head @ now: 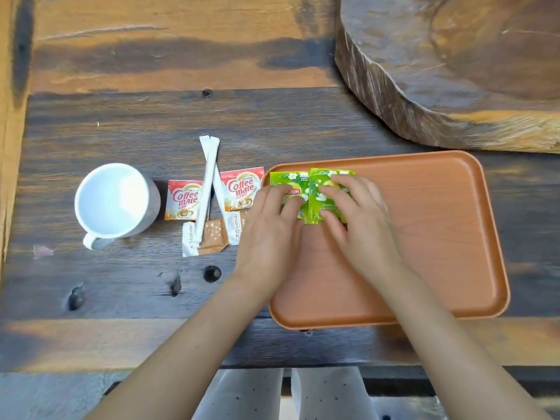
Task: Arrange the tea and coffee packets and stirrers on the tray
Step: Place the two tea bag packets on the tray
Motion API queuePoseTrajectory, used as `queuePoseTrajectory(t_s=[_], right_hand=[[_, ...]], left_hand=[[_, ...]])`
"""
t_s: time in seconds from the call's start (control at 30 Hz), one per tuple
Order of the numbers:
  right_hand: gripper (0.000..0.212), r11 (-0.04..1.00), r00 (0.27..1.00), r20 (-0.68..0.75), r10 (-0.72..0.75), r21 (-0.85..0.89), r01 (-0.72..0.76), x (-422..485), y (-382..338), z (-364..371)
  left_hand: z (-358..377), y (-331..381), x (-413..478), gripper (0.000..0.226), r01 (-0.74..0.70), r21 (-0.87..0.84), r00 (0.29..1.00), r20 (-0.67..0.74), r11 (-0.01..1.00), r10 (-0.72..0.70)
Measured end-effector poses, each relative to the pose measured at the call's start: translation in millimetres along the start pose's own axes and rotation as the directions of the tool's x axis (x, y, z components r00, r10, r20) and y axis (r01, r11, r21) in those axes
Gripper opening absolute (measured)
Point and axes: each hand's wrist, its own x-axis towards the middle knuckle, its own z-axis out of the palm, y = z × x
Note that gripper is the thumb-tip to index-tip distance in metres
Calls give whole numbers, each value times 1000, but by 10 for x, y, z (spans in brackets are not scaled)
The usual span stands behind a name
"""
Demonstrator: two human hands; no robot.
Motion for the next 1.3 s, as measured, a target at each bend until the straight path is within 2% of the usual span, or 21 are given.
queuePoseTrajectory(t_s=[0.47, 1.0, 1.1, 1.23, 1.3], right_hand=[[33, 998, 996, 59, -59, 11, 59, 41, 166, -145], [32, 999, 997, 63, -53, -7, 54, 74, 185, -166], [30, 998, 998, 25, -64, 15, 64, 86, 178, -194], [25, 992, 994, -93, -54, 110, 65, 142, 58, -259], [22, 986, 990, -128, -64, 142, 82, 232, -97, -265]], left_hand=[[41, 126, 40, 27, 64, -37, 998, 3, 997, -64], [44, 143, 42, 28, 48, -46, 999, -7, 998, -48], [-44, 118, 58, 26, 16, -89, 999, -30, 996, -19], [-451, -81, 169, 27, 3, -144, 996, -92, 990, -17], [-742, -306, 286, 32, 52, -61, 998, -42, 997, -54]])
